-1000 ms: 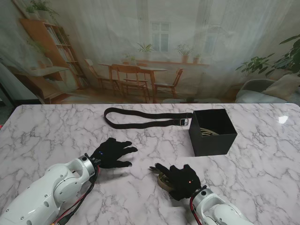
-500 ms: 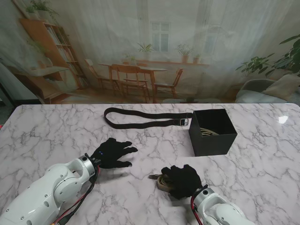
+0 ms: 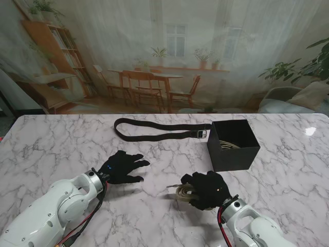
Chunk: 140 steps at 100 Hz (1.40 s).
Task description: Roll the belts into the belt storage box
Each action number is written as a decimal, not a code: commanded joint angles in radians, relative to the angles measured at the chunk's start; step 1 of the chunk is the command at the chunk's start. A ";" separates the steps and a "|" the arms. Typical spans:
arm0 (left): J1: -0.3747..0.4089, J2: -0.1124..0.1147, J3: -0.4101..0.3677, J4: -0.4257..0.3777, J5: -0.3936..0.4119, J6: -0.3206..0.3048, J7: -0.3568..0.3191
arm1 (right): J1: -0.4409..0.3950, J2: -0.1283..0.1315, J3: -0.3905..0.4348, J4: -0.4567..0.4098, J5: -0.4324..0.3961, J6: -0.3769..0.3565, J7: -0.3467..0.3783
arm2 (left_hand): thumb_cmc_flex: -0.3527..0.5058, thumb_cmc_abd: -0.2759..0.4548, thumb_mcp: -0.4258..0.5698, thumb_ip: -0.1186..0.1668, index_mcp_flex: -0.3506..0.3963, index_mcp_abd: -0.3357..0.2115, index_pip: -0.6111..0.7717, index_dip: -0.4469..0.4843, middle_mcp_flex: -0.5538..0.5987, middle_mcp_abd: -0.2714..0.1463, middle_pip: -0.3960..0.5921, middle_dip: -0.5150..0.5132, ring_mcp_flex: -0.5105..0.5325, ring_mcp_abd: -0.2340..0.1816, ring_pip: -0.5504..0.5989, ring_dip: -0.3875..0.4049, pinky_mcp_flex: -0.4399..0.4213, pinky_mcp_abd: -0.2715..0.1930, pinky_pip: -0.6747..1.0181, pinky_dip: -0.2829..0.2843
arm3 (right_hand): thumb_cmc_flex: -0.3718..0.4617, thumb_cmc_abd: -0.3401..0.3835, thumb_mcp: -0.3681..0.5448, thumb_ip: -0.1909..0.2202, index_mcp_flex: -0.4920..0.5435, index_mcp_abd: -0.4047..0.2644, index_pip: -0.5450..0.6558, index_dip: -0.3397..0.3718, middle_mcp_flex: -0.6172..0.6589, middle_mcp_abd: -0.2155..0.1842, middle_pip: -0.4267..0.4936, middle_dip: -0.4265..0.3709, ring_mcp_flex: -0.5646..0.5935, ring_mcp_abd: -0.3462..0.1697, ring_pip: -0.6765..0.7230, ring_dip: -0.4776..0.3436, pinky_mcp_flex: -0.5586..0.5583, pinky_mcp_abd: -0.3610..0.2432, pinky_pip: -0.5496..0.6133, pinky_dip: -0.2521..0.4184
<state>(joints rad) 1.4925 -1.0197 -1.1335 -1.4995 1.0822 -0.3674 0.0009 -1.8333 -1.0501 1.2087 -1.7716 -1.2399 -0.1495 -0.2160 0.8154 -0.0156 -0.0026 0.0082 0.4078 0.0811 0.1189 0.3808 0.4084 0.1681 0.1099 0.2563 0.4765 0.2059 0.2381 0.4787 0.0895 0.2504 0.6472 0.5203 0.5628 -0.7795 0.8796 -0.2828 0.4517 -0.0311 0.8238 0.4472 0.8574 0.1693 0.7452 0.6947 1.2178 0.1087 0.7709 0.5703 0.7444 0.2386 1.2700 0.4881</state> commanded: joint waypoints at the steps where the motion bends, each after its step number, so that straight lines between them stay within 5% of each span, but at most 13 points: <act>1: 0.007 -0.001 -0.007 -0.003 0.004 0.002 -0.008 | -0.002 0.007 0.034 -0.042 -0.020 -0.004 -0.014 | 0.010 0.032 -0.026 -0.016 -0.012 0.008 -0.004 0.006 -0.039 0.003 -0.010 0.005 -0.013 0.000 0.001 0.000 -0.018 0.015 0.011 0.007 | 0.243 0.099 0.210 0.043 0.139 -0.175 0.290 0.053 0.093 -0.111 0.115 0.028 0.079 -0.208 0.169 0.058 0.016 0.005 0.028 -0.013; 27: 0.036 -0.003 -0.051 -0.018 0.023 0.004 0.017 | 0.015 0.014 0.221 -0.115 -0.141 -0.092 -0.073 | 0.010 0.031 -0.027 -0.016 -0.002 0.008 0.000 0.007 -0.023 0.002 -0.006 0.006 -0.016 0.003 -0.001 -0.001 -0.019 0.016 0.010 0.007 | 0.242 0.099 0.210 0.042 0.161 -0.187 0.288 0.048 0.102 -0.110 0.105 0.025 0.082 -0.207 0.157 0.062 0.017 0.003 0.026 -0.018; 50: 0.068 -0.005 -0.100 -0.032 0.038 0.006 0.049 | 0.149 0.027 0.299 -0.063 -0.185 -0.121 -0.002 | 0.015 0.030 -0.026 -0.016 0.091 0.013 0.045 0.026 0.064 -0.009 0.018 0.017 -0.007 0.004 0.001 -0.001 -0.016 0.024 0.010 0.008 | 0.240 0.107 0.205 0.041 0.164 -0.193 0.283 0.048 0.100 -0.113 0.092 0.027 0.082 -0.209 0.143 0.068 0.016 0.001 0.021 -0.023; 100: 0.090 -0.007 -0.129 -0.043 0.056 0.007 0.086 | 0.415 0.077 0.234 0.149 -0.382 -0.088 0.073 | 0.014 0.032 -0.026 -0.016 0.126 0.023 0.127 0.109 0.019 0.000 0.006 0.021 -0.011 0.002 0.001 0.000 -0.016 0.020 0.013 0.010 | 0.243 0.128 0.190 0.043 0.215 -0.252 0.309 0.073 0.105 -0.132 0.067 0.040 0.083 -0.217 0.113 0.090 0.021 -0.015 0.009 -0.032; 140: 0.092 -0.007 -0.130 -0.045 0.057 0.011 0.086 | 0.496 0.102 0.134 0.268 -0.444 -0.083 0.118 | 0.010 0.034 -0.027 -0.016 0.094 0.017 0.103 0.110 0.000 0.003 0.000 0.020 -0.015 0.002 0.000 0.000 -0.017 0.018 0.013 0.011 | 0.246 0.147 0.182 0.043 0.264 -0.293 0.306 0.076 0.094 -0.147 0.058 0.056 0.072 -0.224 0.096 0.101 0.009 -0.020 -0.003 -0.034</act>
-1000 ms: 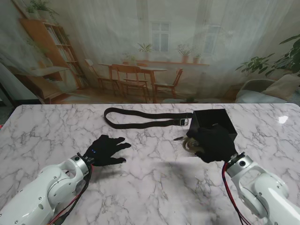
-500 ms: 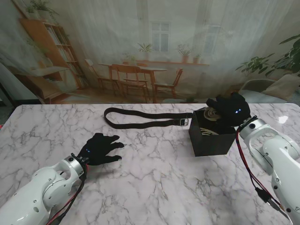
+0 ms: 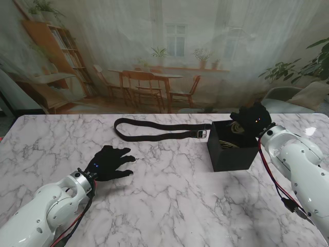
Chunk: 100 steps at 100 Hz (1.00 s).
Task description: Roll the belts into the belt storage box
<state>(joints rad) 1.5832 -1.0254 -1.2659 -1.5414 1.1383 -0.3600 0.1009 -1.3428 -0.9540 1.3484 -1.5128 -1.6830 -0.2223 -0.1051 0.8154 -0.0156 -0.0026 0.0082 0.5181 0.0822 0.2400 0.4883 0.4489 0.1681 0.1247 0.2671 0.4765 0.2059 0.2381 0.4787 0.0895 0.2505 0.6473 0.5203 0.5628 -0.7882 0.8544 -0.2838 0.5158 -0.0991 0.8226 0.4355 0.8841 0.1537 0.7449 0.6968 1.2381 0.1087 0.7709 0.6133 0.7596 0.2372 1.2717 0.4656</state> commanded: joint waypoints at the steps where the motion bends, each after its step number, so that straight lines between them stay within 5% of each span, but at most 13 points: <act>1: 0.001 -0.002 0.003 -0.003 0.001 0.003 -0.014 | 0.007 0.006 -0.007 0.011 -0.001 -0.012 0.007 | 0.010 0.034 -0.027 -0.016 -0.016 0.016 -0.019 0.002 -0.041 -0.001 -0.015 0.009 -0.016 0.002 0.000 0.000 -0.018 0.018 0.013 0.011 | 0.246 0.157 0.206 0.044 0.200 -0.225 0.307 0.087 0.067 -0.132 0.058 0.054 0.051 -0.225 0.096 0.058 -0.006 -0.018 -0.005 -0.012; 51: -0.002 -0.002 0.005 0.001 0.001 -0.002 -0.011 | 0.072 0.001 -0.073 0.057 0.105 -0.102 0.079 | 0.009 0.035 -0.026 -0.016 -0.030 0.016 -0.040 -0.008 -0.045 0.002 -0.015 0.010 -0.015 0.002 0.001 0.001 -0.017 0.017 0.012 0.011 | 0.232 0.179 0.152 0.046 0.162 -0.241 0.277 0.065 0.021 -0.136 0.007 0.041 0.008 -0.226 -0.019 0.044 -0.049 -0.025 -0.054 -0.025; 85: -0.006 -0.001 0.012 0.003 -0.002 -0.004 -0.014 | 0.111 0.005 -0.107 0.095 0.142 -0.165 0.098 | 0.008 0.035 -0.027 -0.016 -0.039 0.016 -0.046 -0.010 -0.049 0.002 -0.013 0.014 -0.016 0.001 0.002 0.002 -0.017 0.018 0.014 0.012 | 0.094 0.192 0.126 0.042 0.037 -0.091 0.140 -0.099 -0.116 -0.116 -0.021 -0.033 -0.119 -0.188 -0.173 0.010 -0.131 -0.012 -0.105 -0.031; 96: -0.006 -0.001 0.012 0.003 0.000 -0.004 -0.015 | 0.116 0.010 -0.116 0.104 0.130 -0.173 0.081 | 0.010 0.035 -0.026 -0.016 -0.039 0.017 -0.046 -0.010 -0.049 0.004 -0.013 0.014 -0.015 0.001 0.002 0.003 -0.017 0.018 0.014 0.012 | 0.003 0.198 0.141 0.065 0.040 -0.052 0.052 -0.093 -0.156 -0.111 -0.027 -0.106 -0.161 -0.169 -0.226 -0.020 -0.160 -0.009 -0.117 -0.031; 100: -0.005 -0.001 0.012 0.003 -0.001 -0.004 -0.015 | 0.117 0.012 -0.117 0.106 0.119 -0.172 0.072 | 0.010 0.035 -0.026 -0.016 -0.039 0.017 -0.046 -0.011 -0.050 0.002 -0.014 0.014 -0.017 0.002 0.002 0.003 -0.017 0.017 0.014 0.012 | -0.081 0.206 0.156 0.137 0.043 -0.026 -0.031 -0.012 -0.178 -0.102 -0.028 -0.130 -0.187 -0.157 -0.245 -0.036 -0.176 -0.003 -0.124 -0.032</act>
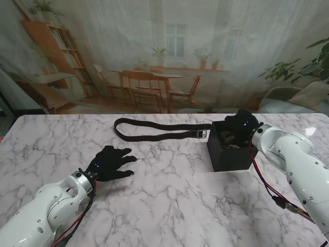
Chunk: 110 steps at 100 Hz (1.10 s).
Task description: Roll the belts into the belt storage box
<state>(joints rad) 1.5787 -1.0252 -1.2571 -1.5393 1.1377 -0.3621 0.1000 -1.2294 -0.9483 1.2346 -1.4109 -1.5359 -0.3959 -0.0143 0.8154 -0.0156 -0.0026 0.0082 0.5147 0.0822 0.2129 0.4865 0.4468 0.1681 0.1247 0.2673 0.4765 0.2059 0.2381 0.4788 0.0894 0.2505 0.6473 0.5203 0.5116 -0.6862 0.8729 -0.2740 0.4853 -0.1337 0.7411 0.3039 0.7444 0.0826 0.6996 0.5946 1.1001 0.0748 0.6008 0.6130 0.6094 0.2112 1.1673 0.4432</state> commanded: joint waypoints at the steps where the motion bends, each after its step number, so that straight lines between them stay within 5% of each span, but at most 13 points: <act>1: -0.001 -0.001 0.003 0.001 -0.001 -0.002 -0.014 | 0.003 0.007 -0.004 0.005 -0.030 0.002 -0.021 | 0.010 0.035 -0.026 -0.016 -0.036 0.017 -0.019 -0.009 -0.048 0.002 -0.014 0.013 -0.016 0.003 0.002 0.002 -0.017 0.017 0.014 0.012 | -0.041 0.104 0.138 0.132 0.073 0.011 0.040 0.127 -0.043 -0.029 0.015 -0.031 -0.056 -0.119 -0.081 -0.040 -0.030 0.028 -0.020 -0.010; 17: -0.001 -0.002 0.004 0.001 -0.001 -0.004 -0.011 | 0.001 0.014 -0.004 0.016 -0.070 0.027 -0.069 | 0.010 0.036 -0.026 -0.016 -0.036 0.016 -0.019 -0.009 -0.047 0.001 -0.014 0.014 -0.015 0.000 0.003 0.003 -0.016 0.016 0.014 0.012 | -0.204 0.159 -0.054 0.135 0.001 0.036 -0.030 0.151 -0.152 0.014 0.008 -0.042 -0.187 -0.072 -0.102 -0.073 -0.079 0.044 -0.011 -0.003; 37: -0.004 -0.001 0.007 0.004 -0.001 -0.006 -0.012 | -0.011 0.020 0.017 0.017 -0.096 0.034 -0.116 | 0.010 0.034 -0.026 -0.016 -0.038 0.015 -0.020 -0.009 -0.048 0.002 -0.014 0.014 -0.016 0.001 0.003 0.003 -0.016 0.016 0.014 0.012 | -0.277 0.242 -0.108 0.150 -0.027 0.045 -0.059 0.153 -0.200 0.031 -0.028 -0.090 -0.259 -0.055 -0.099 -0.111 -0.125 0.033 -0.005 0.007; 72: -0.003 -0.001 0.007 0.001 0.001 -0.001 -0.013 | -0.101 0.018 0.136 -0.069 -0.134 0.026 -0.145 | 0.009 0.034 -0.027 -0.016 -0.029 0.015 -0.016 -0.008 -0.045 0.001 -0.012 0.014 -0.022 0.001 0.000 0.002 -0.018 0.016 0.014 0.012 | -0.243 0.310 -0.112 0.171 -0.041 0.038 -0.103 0.143 -0.212 0.037 -0.107 -0.175 -0.308 -0.019 -0.196 -0.188 -0.180 0.048 -0.027 0.008; 98: 0.000 -0.001 -0.007 0.003 0.003 0.007 -0.017 | -0.282 -0.030 0.276 -0.215 0.013 0.044 -0.211 | 0.012 0.032 -0.026 -0.016 0.004 0.014 0.000 -0.002 -0.033 0.000 -0.010 0.015 -0.039 0.001 -0.007 -0.003 -0.018 0.007 0.011 0.010 | -0.217 0.303 -0.154 0.183 0.033 0.010 -0.127 0.146 -0.084 0.000 -0.182 -0.204 -0.292 0.055 -0.312 -0.255 -0.227 0.100 -0.073 0.000; 110: 0.002 0.005 -0.044 -0.007 0.024 -0.024 -0.041 | -0.344 -0.041 0.286 -0.240 0.045 0.058 -0.271 | 0.013 0.031 -0.026 -0.016 0.020 0.013 0.008 0.001 -0.028 0.001 -0.009 0.015 -0.044 0.000 -0.009 -0.004 -0.019 0.008 0.009 0.008 | -0.209 0.310 -0.173 0.186 0.045 0.013 -0.143 0.143 -0.068 0.001 -0.195 -0.205 -0.282 0.043 -0.319 -0.258 -0.232 0.107 -0.081 -0.002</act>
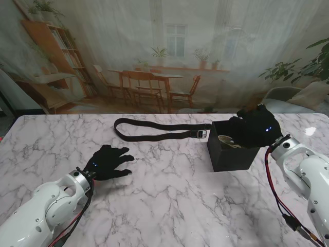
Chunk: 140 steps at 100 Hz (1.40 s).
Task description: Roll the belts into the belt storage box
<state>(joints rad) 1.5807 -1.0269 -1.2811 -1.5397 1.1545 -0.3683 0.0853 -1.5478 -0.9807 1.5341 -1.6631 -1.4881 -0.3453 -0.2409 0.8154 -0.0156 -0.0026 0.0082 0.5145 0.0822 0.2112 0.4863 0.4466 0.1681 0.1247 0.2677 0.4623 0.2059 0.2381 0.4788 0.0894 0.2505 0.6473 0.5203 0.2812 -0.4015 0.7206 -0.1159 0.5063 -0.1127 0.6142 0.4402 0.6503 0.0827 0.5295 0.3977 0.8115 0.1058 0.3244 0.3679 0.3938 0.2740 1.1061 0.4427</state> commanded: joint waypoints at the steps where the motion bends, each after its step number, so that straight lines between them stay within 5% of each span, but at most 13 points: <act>1: 0.001 0.007 -0.024 -0.008 0.007 -0.021 -0.028 | -0.030 -0.010 -0.014 0.012 -0.001 0.009 -0.051 | 0.013 0.030 -0.026 -0.016 0.022 0.013 0.011 0.002 -0.025 0.001 -0.008 0.015 -0.030 0.001 -0.009 -0.005 -0.019 0.008 0.009 0.008 | 0.022 0.026 -0.022 0.028 0.026 -0.009 -0.017 0.007 0.027 0.000 -0.026 -0.008 0.007 0.010 -0.042 -0.012 -0.016 0.045 -0.020 -0.001; 21: -0.008 0.005 -0.087 -0.020 -0.009 -0.076 -0.030 | -0.107 -0.024 -0.037 -0.019 0.034 0.030 -0.140 | 0.013 0.029 -0.026 -0.016 0.035 0.007 0.018 0.004 0.010 -0.009 0.001 0.019 -0.044 -0.004 -0.015 -0.009 -0.020 0.004 0.006 0.007 | 0.032 0.031 -0.053 0.033 0.052 -0.019 -0.040 0.009 0.053 0.002 -0.051 -0.005 -0.001 0.004 -0.042 0.000 -0.031 0.056 -0.028 0.000; 33: -0.028 0.002 -0.107 -0.015 -0.026 -0.083 -0.037 | -0.150 -0.029 -0.051 -0.052 0.038 0.049 -0.150 | 0.024 0.025 -0.024 -0.016 0.044 -0.004 0.023 0.005 0.065 -0.084 0.018 0.025 -0.047 -0.018 -0.022 -0.016 -0.024 0.001 -0.006 0.000 | 0.030 0.019 -0.061 0.035 0.083 -0.038 -0.050 0.014 0.091 -0.007 -0.073 -0.003 -0.001 0.004 -0.047 0.003 -0.046 0.071 -0.040 0.002; 46: -0.077 0.002 -0.112 0.020 -0.036 -0.081 -0.036 | -0.174 -0.039 -0.074 -0.060 0.071 0.074 -0.177 | 0.027 0.025 -0.026 -0.017 0.005 -0.010 -0.008 -0.016 0.044 -0.105 0.001 0.008 -0.044 -0.040 -0.037 -0.032 -0.022 -0.011 -0.026 -0.013 | 0.034 0.022 -0.066 0.035 0.087 -0.037 -0.059 0.015 0.104 -0.008 -0.088 -0.002 -0.002 0.008 -0.052 0.004 -0.050 0.075 -0.045 0.003; 63: -0.170 0.006 -0.085 0.109 -0.054 -0.046 -0.066 | -0.189 -0.047 -0.101 -0.049 0.091 0.117 -0.228 | 0.006 0.028 -0.030 -0.018 -0.066 -0.030 -0.078 -0.074 -0.131 -0.040 -0.079 -0.079 -0.058 -0.035 -0.061 -0.067 -0.023 -0.020 -0.038 -0.023 | 0.039 0.029 -0.076 0.036 0.086 -0.035 -0.069 0.019 0.101 -0.003 -0.107 0.002 -0.011 0.011 -0.059 0.004 -0.062 0.079 -0.055 0.003; 88: -0.330 0.005 0.035 0.298 -0.152 0.023 -0.118 | -0.205 -0.050 -0.112 -0.032 0.090 0.157 -0.273 | -0.137 0.031 -0.035 -0.027 -0.216 -0.035 -0.165 -0.130 -0.262 -0.052 -0.099 -0.129 -0.123 -0.035 -0.078 -0.090 -0.047 -0.042 -0.097 -0.039 | 0.045 0.032 -0.085 0.038 0.087 -0.033 -0.073 0.025 0.100 -0.003 -0.112 0.010 -0.015 0.013 -0.061 0.007 -0.068 0.083 -0.061 0.007; 107: -0.464 0.007 0.170 0.440 -0.183 0.053 -0.127 | -0.211 -0.052 -0.122 -0.025 0.099 0.167 -0.289 | -0.257 -0.102 -0.030 -0.030 -0.274 -0.069 -0.213 -0.197 -0.328 -0.128 -0.125 -0.173 -0.190 -0.065 -0.108 -0.117 -0.079 -0.091 -0.199 -0.065 | 0.045 0.035 -0.088 0.039 0.088 -0.033 -0.075 0.029 0.102 -0.003 -0.111 0.015 -0.020 0.014 -0.062 0.008 -0.072 0.083 -0.063 0.010; 140: -0.658 -0.006 0.433 0.638 -0.260 0.083 -0.101 | -0.223 -0.056 -0.121 -0.009 0.113 0.175 -0.328 | -0.217 -0.283 -0.014 -0.019 -0.239 -0.083 -0.127 -0.148 -0.341 -0.137 -0.137 -0.174 -0.264 -0.123 -0.121 -0.145 -0.097 -0.217 -0.269 -0.096 | 0.050 0.038 -0.092 0.040 0.088 -0.032 -0.076 0.034 0.100 -0.003 -0.110 0.021 -0.024 0.014 -0.062 0.009 -0.082 0.087 -0.068 0.015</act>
<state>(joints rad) 0.9448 -1.0173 -0.8644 -0.9161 0.8958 -0.2926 -0.0085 -1.7615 -1.0341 1.4108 -1.6784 -1.3754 -0.1723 -0.5638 0.5937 -0.2594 -0.0275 0.0079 0.2737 0.0288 0.0675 0.3196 0.1522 0.0407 0.0009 0.0942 0.2367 0.1036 0.1352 0.3433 0.0077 0.0642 0.4073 0.4349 0.3041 -0.3915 0.6498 -0.1049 0.5831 -0.1281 0.5555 0.4528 0.7500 0.0819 0.4371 0.4127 0.8120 0.1058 0.3025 0.3677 0.3297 0.3221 1.0570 0.4482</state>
